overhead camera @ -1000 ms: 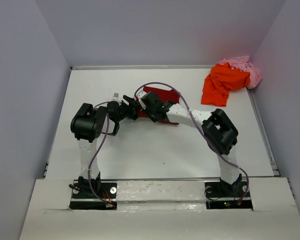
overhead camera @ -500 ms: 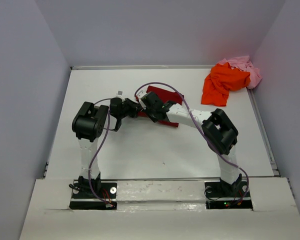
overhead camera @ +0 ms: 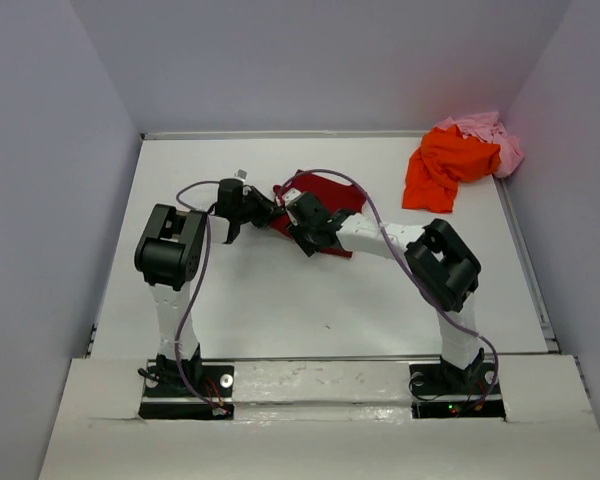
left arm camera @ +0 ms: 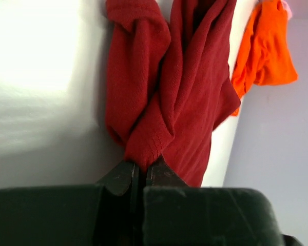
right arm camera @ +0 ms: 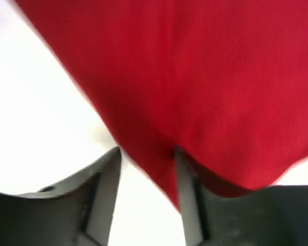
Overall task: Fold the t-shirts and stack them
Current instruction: Put the neatly folded tshirt into the corner of the board with the left arm
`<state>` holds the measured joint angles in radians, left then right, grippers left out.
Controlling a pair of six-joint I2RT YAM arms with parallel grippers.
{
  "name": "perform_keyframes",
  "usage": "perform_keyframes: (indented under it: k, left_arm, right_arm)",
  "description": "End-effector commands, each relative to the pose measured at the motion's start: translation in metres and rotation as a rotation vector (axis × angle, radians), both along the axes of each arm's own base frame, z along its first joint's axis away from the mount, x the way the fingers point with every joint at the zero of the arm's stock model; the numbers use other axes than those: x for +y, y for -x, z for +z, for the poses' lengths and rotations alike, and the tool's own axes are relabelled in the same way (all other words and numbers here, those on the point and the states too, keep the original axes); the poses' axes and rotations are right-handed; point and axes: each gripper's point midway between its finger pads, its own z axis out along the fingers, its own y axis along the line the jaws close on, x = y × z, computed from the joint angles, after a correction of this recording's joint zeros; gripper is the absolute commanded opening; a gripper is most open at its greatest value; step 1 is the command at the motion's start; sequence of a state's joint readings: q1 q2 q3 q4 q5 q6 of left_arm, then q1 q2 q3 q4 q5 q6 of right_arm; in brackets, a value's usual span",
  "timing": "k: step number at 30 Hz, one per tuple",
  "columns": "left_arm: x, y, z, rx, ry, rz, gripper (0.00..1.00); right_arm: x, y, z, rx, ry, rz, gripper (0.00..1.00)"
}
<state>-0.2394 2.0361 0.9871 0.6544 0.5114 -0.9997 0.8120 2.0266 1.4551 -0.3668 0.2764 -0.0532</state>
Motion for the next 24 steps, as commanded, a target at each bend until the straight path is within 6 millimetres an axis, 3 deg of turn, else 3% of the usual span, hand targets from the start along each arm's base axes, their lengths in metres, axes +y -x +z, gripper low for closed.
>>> perform_keyframes:
  k: [1,2,3,6,8,9,10,12,15,16,18,19,20,21,22,24]
  left_arm:
    - [0.042,-0.028,0.034,-0.059,-0.149,0.037,0.00]
    - [0.053,-0.043,0.046,-0.111,-0.207,0.048,0.00]
    - [0.058,-0.038,0.037,-0.062,-0.226,0.061,0.00]
    - [0.076,-0.066,0.055,-0.104,-0.326,0.067,0.00]
    - [0.082,-0.076,0.053,-0.095,-0.349,0.051,0.00]
    - [0.087,-0.074,0.042,-0.066,-0.351,0.044,0.00]
    - [0.096,-0.088,0.053,-0.089,-0.352,0.060,0.00]
    - [0.107,-0.095,0.038,-0.056,-0.392,0.045,0.00]
    - [0.132,-0.126,0.051,-0.087,-0.443,0.068,0.00]
    - [0.141,-0.127,0.036,-0.040,-0.454,0.067,0.00]
    - [0.145,-0.136,0.039,-0.051,-0.486,0.061,0.00]
    - [0.163,-0.149,0.052,-0.091,-0.508,0.081,0.00]
    - [0.172,-0.152,0.043,-0.070,-0.523,0.087,0.00]
    - [0.177,-0.161,0.054,-0.104,-0.537,0.089,0.00]
    - [0.183,-0.163,0.042,-0.080,-0.543,0.089,0.00]
    - [0.198,-0.172,0.042,-0.088,-0.544,0.111,0.00]
  right_arm:
    - [-0.018,0.026,0.007,0.067,-0.071,-0.126,0.57]
    - [-0.020,0.038,0.004,0.103,-0.102,-0.144,0.62]
    - [-0.020,0.038,0.004,0.103,-0.103,-0.144,0.63]
    - [-0.013,0.058,0.007,0.165,-0.214,-0.142,0.64]
    - [-0.011,0.073,0.011,0.190,-0.271,-0.143,0.64]
    - [-0.012,0.078,0.012,0.200,-0.280,-0.143,0.64]
    - [-0.012,0.079,0.014,0.195,-0.297,-0.144,0.65]
    - [-0.016,0.086,0.016,0.191,-0.304,-0.145,0.64]
    - [-0.013,0.099,0.017,0.209,-0.347,-0.122,0.65]
    - [-0.013,0.101,0.016,0.214,-0.353,-0.119,0.65]
    - [-0.015,0.110,0.011,0.227,-0.356,-0.114,0.65]
    - [-0.014,0.113,0.010,0.235,-0.368,-0.105,0.65]
    - [-0.015,0.115,0.008,0.239,-0.369,-0.103,0.64]
    - [-0.017,0.118,0.005,0.246,-0.369,-0.103,0.64]
    - [-0.017,0.119,0.003,0.253,-0.368,-0.103,0.64]
    - [-0.018,0.121,0.001,0.256,-0.370,-0.100,0.64]
